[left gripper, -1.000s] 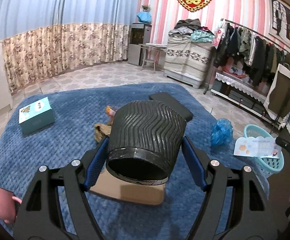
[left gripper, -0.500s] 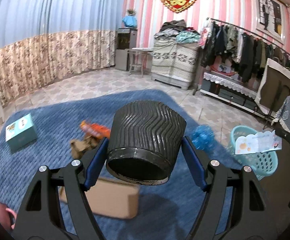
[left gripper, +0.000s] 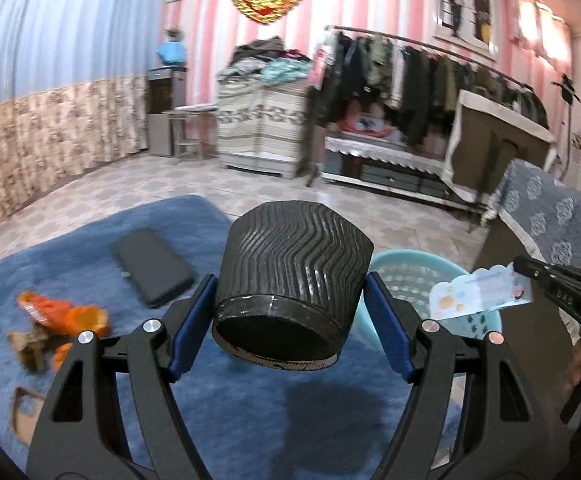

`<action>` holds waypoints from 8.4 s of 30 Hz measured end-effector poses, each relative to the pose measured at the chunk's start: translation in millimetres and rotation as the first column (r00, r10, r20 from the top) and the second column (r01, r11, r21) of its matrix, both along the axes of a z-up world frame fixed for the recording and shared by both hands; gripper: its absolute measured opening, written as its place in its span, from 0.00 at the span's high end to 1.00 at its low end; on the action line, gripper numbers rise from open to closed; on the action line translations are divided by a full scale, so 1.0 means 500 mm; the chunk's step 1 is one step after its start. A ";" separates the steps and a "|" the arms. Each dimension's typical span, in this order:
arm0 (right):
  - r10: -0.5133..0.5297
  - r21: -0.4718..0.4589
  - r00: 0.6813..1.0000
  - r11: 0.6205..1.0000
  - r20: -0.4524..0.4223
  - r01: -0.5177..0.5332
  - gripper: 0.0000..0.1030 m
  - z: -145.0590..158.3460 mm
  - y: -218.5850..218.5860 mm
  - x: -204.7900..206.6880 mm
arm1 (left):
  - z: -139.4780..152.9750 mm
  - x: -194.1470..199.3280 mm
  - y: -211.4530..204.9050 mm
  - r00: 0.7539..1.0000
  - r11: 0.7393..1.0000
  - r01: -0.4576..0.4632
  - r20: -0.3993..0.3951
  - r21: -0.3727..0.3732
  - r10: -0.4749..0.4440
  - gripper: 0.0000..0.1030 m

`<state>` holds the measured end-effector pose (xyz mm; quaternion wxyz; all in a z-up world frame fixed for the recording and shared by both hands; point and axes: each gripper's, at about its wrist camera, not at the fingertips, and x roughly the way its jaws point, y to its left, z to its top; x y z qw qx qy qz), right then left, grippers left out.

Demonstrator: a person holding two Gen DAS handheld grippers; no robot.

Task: Collect trash
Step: 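Carry the cylinder and paper over the blue basket and open both tools, then move both open tools back over the blanket, then grasp the crumpled brown paper with the left tool while the right tool grasps the blue plastic bag, then carry the brown paper and blue bag over the basket and open both tools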

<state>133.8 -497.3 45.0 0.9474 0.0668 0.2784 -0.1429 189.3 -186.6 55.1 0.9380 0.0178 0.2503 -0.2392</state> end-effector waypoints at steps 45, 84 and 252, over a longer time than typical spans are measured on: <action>-0.038 0.055 0.994 0.998 -0.099 0.043 0.96 -0.099 -0.054 0.106 | -0.045 0.160 -0.200 1.000 0.998 0.027 0.002 0.053 -0.028 0.05; 0.083 -0.068 0.996 0.994 0.041 -0.081 0.04 -0.022 0.183 0.037 | -0.007 -0.030 0.246 0.963 0.963 -0.270 -0.003 0.010 0.270 0.05; -0.183 0.025 0.981 0.982 -0.059 0.185 0.74 -0.128 -0.075 0.057 | -0.138 0.122 -0.317 0.972 0.972 0.229 -0.073 0.057 -0.225 0.57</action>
